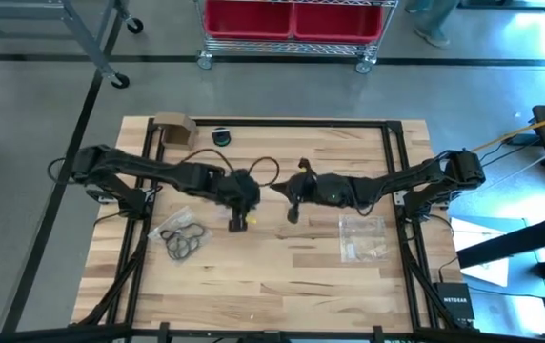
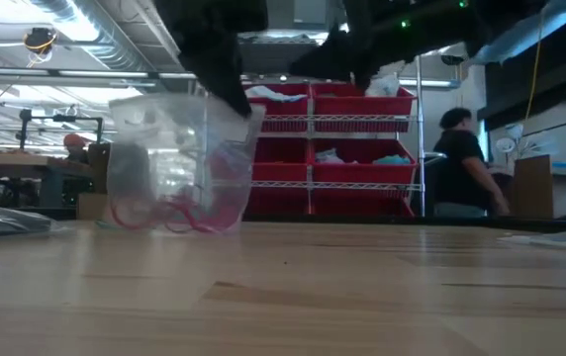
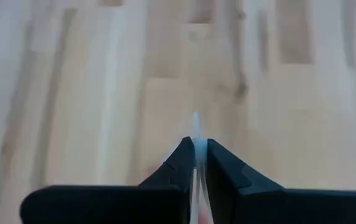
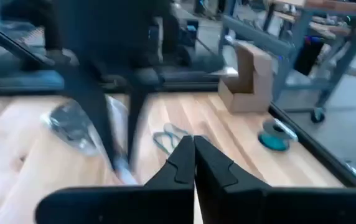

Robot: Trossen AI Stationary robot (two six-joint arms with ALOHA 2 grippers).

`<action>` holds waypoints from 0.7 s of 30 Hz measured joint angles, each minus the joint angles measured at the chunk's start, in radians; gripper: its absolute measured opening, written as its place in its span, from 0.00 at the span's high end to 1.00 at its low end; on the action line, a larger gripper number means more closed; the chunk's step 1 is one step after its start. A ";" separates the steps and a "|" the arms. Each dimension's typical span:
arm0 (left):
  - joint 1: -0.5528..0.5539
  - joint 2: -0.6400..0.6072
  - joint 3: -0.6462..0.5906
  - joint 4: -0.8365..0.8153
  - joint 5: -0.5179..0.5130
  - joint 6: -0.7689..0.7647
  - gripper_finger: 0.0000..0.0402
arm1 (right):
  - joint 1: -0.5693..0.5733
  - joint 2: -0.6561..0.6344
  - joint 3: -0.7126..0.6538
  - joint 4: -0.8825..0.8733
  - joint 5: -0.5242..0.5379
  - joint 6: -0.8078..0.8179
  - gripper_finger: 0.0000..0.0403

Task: Sort rubber bands
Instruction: Close the transparent zip bag

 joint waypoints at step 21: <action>-0.005 -0.003 -0.002 0.117 -0.021 0.033 0.96 | -0.002 0.096 0.001 -0.127 -0.257 0.124 0.69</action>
